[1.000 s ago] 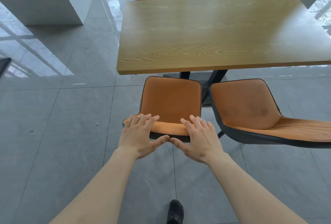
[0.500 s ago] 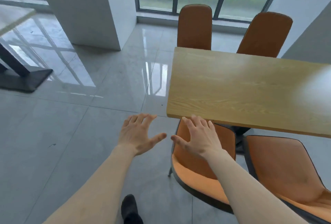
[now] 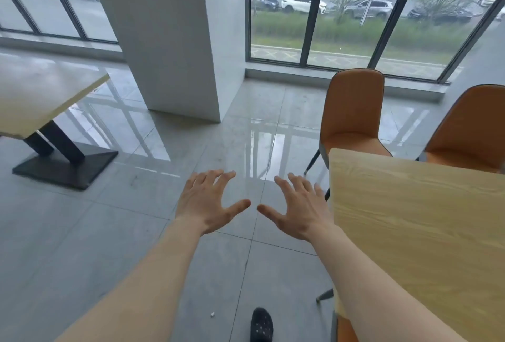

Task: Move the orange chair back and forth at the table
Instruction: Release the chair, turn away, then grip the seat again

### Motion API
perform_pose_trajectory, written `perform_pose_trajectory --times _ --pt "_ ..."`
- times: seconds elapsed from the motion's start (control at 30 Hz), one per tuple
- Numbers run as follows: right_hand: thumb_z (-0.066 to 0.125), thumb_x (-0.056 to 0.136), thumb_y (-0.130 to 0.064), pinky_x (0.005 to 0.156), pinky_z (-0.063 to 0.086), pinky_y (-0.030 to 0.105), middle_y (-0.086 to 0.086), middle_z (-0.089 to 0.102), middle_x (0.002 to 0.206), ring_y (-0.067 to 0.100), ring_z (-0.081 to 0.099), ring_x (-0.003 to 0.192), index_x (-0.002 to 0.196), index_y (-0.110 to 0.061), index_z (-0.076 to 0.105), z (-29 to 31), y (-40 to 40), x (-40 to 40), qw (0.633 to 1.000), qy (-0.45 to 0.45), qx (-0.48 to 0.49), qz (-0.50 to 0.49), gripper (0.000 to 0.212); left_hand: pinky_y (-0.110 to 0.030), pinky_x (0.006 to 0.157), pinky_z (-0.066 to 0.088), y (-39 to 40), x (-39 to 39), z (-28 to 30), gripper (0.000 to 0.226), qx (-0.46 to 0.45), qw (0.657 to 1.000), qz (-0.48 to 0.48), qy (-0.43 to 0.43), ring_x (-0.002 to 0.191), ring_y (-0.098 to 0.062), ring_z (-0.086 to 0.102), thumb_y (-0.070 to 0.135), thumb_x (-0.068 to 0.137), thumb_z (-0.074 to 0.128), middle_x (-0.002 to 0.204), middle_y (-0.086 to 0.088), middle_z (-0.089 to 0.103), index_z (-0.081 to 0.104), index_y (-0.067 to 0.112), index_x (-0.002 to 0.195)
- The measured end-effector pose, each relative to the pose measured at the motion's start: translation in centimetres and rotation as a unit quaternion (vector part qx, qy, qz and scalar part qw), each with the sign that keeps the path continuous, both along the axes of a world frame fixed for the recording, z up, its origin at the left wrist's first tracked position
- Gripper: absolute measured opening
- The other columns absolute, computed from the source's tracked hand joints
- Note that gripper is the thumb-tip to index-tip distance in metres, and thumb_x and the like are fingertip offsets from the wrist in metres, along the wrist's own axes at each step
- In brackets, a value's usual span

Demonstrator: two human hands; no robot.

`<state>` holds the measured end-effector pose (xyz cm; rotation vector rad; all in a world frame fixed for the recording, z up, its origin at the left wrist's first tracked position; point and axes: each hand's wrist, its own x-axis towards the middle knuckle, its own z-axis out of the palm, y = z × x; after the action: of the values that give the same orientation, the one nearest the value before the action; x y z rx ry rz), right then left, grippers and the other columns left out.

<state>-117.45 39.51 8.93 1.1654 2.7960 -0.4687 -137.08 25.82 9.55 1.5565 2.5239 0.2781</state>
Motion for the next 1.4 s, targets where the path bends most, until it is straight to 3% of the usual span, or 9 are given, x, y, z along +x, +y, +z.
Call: perform_pose_trajectory --times 0.2,0.37,0.53,0.8,0.97,1.17,1.4 --pt "0.032 0.083 -0.091 0.128 0.005 0.058 0.005 0.013 0.174 0.027 0.005 0.16 0.163 -0.035 0.016 -0.2 16.5 -10.5 0.999 0.029 -0.004 -0.032 0.099 -0.042 0.124 0.011 16.5 -11.2 -0.1 0.088 0.002 1.0 -0.011 0.021 0.148 -0.018 0.022 0.091 0.081 0.028 0.16 0.008 0.032 0.027 0.042 0.154" --pt "0.032 0.084 -0.091 0.128 0.005 0.058 0.005 0.014 0.173 0.027 0.006 0.16 0.162 -0.036 0.016 2.2 30.4 -18.0 0.998 0.034 -0.001 -0.051 0.098 -0.04 0.125 0.007 31.2 -18.8 2.4 0.087 0.013 0.999 -0.028 0.017 0.149 -0.017 0.021 0.091 0.082 0.032 0.161 0.008 0.032 0.028 0.043 0.154" --pt "0.029 0.083 -0.092 0.128 0.008 0.057 0.005 0.015 0.173 0.027 0.009 0.159 0.162 -0.035 0.017 4.5 43.3 -25.0 0.997 0.038 0.023 -0.063 0.098 -0.043 0.125 0.007 44.7 -26.3 4.0 0.092 0.037 0.998 -0.048 0.026 0.149 -0.015 0.023 0.094 0.077 0.024 0.161 0.008 0.033 0.029 0.043 0.153" --pt "0.03 0.083 -0.093 0.128 0.007 0.058 0.006 0.015 0.173 0.029 0.008 0.159 0.162 -0.035 0.018 3.2 64.2 -37.2 0.992 0.025 0.045 -0.112 0.099 -0.042 0.126 0.006 67.8 -39.9 2.5 0.087 0.047 0.994 -0.094 0.01 0.15 -0.017 0.021 0.091 0.08 0.032 0.161 0.009 0.032 0.029 0.044 0.154" --pt "0.031 0.085 -0.09 0.128 0.005 0.057 0.005 0.014 0.173 0.027 0.007 0.16 0.162 -0.035 0.019 4.2 77.2 -42.9 0.983 0.019 0.033 -0.181 0.096 -0.041 0.125 0.007 83.4 -47.8 3.1 0.095 0.046 0.989 -0.137 0.009 0.149 -0.018 0.024 0.094 0.073 0.021 0.16 0.007 0.035 0.032 0.043 0.153" --pt "0.028 0.084 -0.091 0.128 0.002 0.056 0.004 0.013 0.173 0.025 0.003 0.16 0.162 -0.035 0.017 5.0 90.3 -43.8 0.962 0.017 0.014 -0.273 0.096 -0.041 0.125 0.01 100.9 -49.1 4.8 0.087 0.033 0.974 -0.225 0.013 0.149 -0.018 0.023 0.09 0.081 0.032 0.161 0.007 0.034 0.032 0.042 0.154" --pt "0.029 0.084 -0.091 0.128 0.002 0.055 0.004 0.016 0.172 0.024 0.005 0.159 0.162 -0.034 0.02 2.2 106.0 -39.5 0.922 0.031 0.023 -0.384 0.097 -0.042 0.125 0.008 122.2 -43.9 2.6 0.09 0.043 0.933 -0.356 0.028 0.147 -0.016 0.025 0.092 0.079 0.028 0.158 0.008 0.037 0.032 0.042 0.153"
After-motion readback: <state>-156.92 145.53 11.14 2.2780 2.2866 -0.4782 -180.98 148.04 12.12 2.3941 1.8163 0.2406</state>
